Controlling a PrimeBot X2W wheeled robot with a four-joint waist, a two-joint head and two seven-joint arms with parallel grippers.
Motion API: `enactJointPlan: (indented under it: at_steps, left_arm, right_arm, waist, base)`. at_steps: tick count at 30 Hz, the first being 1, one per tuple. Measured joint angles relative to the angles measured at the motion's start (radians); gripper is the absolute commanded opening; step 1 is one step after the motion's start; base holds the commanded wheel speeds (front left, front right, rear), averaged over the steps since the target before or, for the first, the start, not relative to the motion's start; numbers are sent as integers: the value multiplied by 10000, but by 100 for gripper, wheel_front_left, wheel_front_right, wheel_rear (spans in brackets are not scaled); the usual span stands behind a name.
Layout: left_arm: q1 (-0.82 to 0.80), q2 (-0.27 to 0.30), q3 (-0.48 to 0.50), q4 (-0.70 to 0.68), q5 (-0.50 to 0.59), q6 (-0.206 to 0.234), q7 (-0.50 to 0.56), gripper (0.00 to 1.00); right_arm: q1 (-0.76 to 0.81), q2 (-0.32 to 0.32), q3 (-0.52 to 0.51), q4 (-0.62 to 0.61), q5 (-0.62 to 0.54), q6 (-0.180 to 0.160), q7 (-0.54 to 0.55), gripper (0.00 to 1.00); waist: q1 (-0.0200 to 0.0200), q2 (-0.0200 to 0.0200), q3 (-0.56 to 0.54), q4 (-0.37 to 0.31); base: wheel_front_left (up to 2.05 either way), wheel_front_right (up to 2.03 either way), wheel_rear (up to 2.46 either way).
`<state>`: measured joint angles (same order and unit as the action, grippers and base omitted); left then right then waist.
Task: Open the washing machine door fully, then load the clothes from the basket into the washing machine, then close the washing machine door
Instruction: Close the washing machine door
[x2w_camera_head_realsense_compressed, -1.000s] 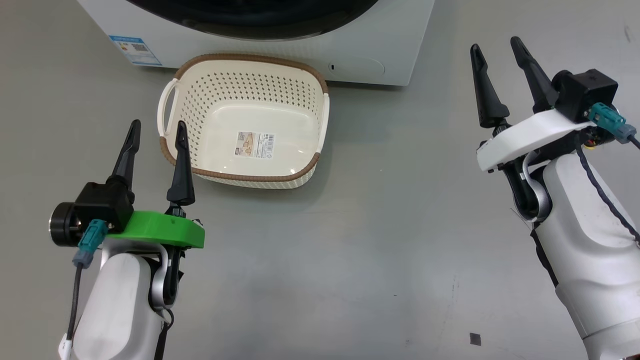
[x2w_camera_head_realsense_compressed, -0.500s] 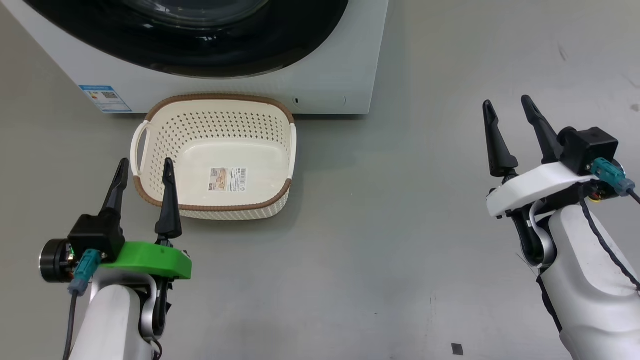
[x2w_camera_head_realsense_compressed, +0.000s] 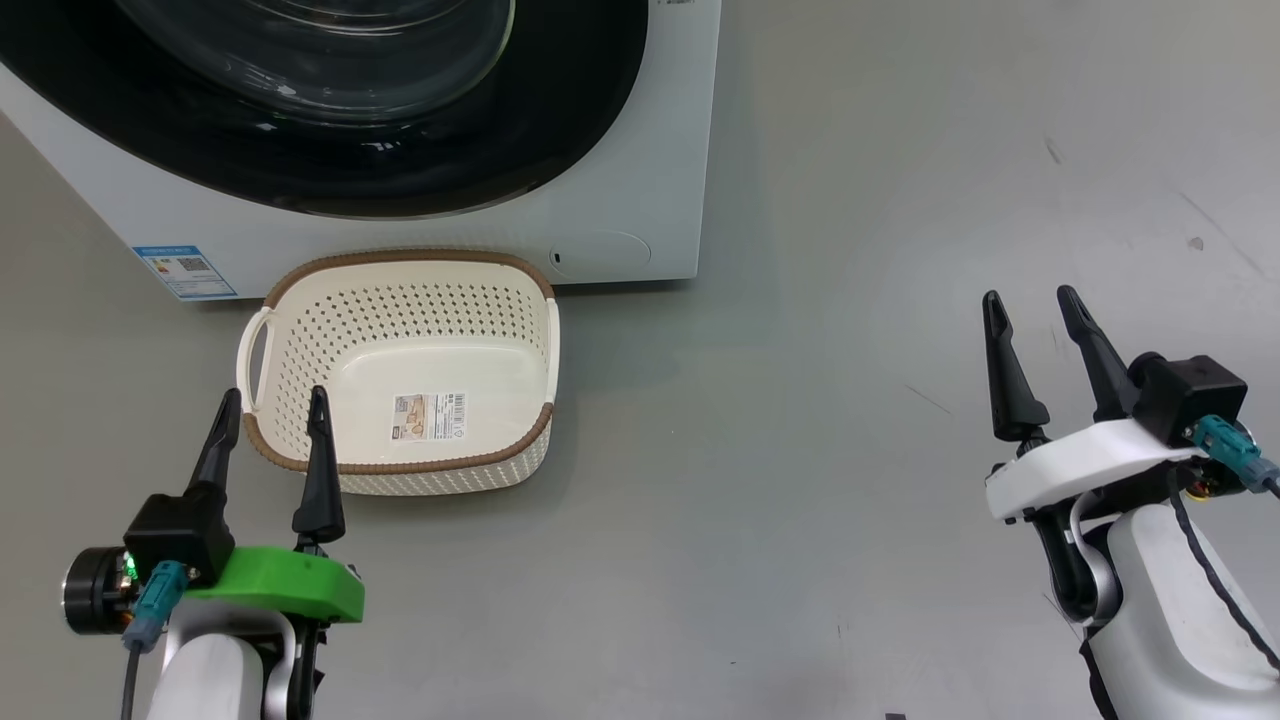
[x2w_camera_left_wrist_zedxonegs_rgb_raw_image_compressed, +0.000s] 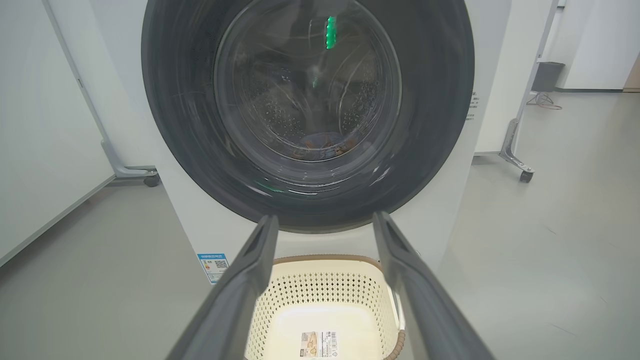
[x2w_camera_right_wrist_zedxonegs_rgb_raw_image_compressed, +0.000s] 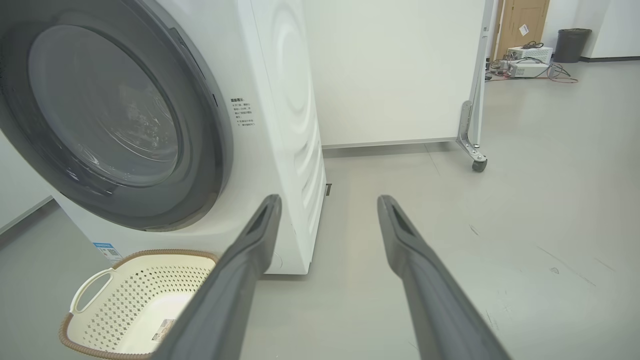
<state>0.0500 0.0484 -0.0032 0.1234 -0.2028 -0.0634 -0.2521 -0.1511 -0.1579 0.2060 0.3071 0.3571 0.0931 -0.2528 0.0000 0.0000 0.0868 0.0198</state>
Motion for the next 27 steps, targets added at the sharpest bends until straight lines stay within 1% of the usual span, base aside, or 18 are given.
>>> enactJointPlan:
  at_steps: [8, 16, 19, 27]
  left_arm:
    - [337, 0, 2, -44, 84, -151, 0, 100]
    - [771, -2, 71, -100, 257, -159, 0, 100]
    - [796, -2, 98, -138, 257, -167, 0, 100]
    - [796, -4, 138, -309, 267, -245, 0, 100]
  right_arm:
    - [804, 69, -299, -309, -207, 0, 0, 100]
    - [1234, 192, -646, -581, -370, 0, 0, 100]
    - [1256, 303, -713, -700, -439, 2, 0, 100]
    - [1582, 336, -890, -846, -593, 15, 0, 100]
  waist:
    - [0, 0, -350, -49]
    - [0, 0, -561, -34]
    - [0, 0, -596, -25]
    - [0, 0, -672, 36]
  base:
    - [0, 0, 0]
    - [0, 0, 0]
    - [0, 0, 0]
    - [0, 0, 0]
